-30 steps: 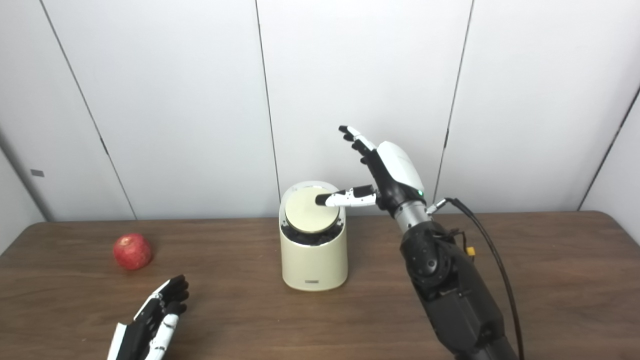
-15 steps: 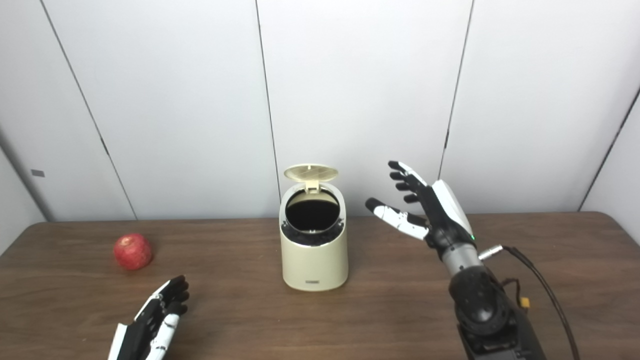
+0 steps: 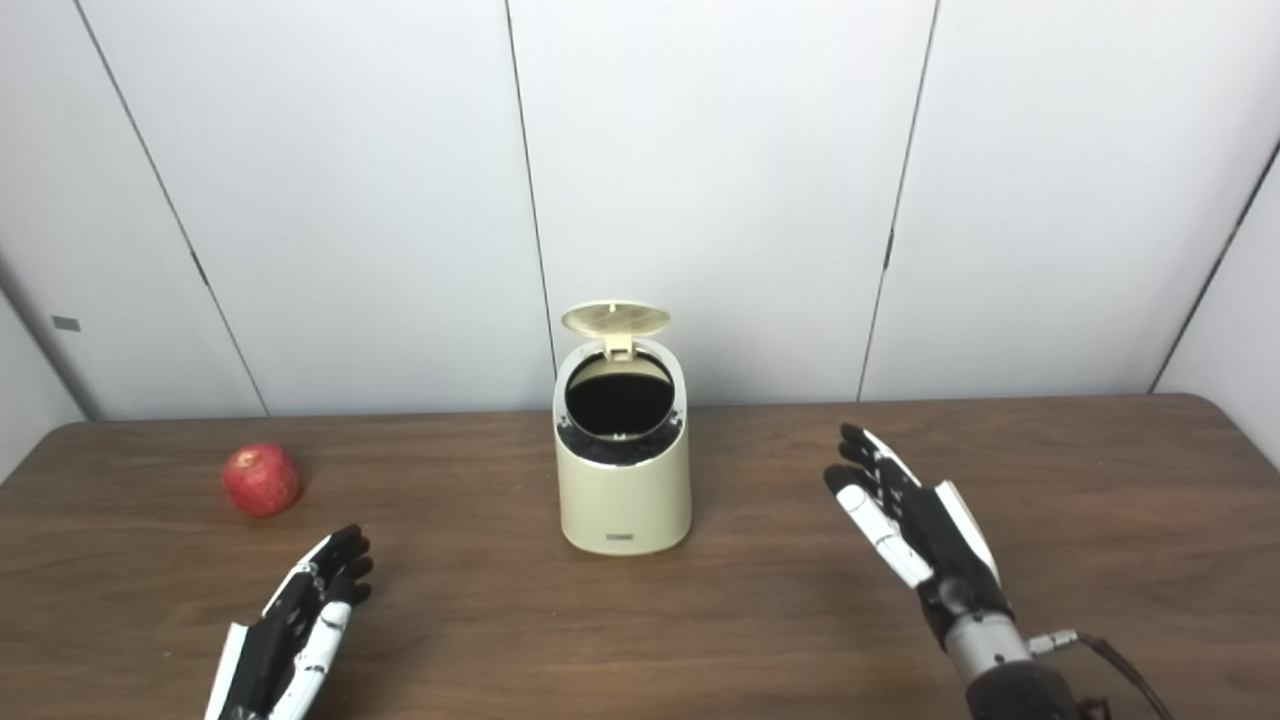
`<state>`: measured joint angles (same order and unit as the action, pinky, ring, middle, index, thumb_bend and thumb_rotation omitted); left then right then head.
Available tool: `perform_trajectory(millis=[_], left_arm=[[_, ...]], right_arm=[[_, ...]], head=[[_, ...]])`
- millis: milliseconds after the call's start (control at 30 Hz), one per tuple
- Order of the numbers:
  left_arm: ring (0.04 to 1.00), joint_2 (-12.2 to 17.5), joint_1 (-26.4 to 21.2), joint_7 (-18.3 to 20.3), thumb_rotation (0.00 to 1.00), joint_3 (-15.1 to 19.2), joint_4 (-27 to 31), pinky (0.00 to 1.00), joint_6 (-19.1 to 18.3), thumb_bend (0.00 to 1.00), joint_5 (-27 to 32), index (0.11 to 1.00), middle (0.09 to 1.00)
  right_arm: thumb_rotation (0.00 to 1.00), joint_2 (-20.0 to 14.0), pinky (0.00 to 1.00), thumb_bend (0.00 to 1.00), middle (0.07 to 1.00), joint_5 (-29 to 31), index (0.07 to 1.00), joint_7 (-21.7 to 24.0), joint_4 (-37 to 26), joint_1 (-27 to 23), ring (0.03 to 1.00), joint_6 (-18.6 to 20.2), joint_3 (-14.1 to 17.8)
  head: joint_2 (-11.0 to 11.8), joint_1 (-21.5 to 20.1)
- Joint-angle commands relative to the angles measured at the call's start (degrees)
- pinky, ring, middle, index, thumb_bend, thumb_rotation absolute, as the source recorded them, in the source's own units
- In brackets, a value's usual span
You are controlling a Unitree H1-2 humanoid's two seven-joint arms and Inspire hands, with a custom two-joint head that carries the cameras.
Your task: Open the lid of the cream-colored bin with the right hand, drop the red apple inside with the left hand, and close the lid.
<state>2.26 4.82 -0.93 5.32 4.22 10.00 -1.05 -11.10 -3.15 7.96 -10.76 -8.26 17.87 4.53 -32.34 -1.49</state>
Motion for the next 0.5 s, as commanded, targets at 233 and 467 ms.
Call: perform_trajectory(millis=[233,467], left_arm=[[0.852,-0.23,3.53,0.41,0.63,-0.04,-2.61,0.84,-0.47,0.44,2.41,0.873,0.865],[0.85,-0.3,3.86,0.48,0.61,-0.07,-2.0,0.83,-0.69,0.47,3.36,0.861,0.86]], right_arm=[[1.0,6.45,0.99,0.51,0.974,7.11,0.977,-2.33,-2.63,4.3,0.991,-2.81,1.51],[1.0,6.32,1.0,0.51,1.0,1.64,0.979,-4.69,1.05,6.8,1.0,-11.1,-1.36]], head=[[-0.79,-0.14],[-1.26,2.87]])
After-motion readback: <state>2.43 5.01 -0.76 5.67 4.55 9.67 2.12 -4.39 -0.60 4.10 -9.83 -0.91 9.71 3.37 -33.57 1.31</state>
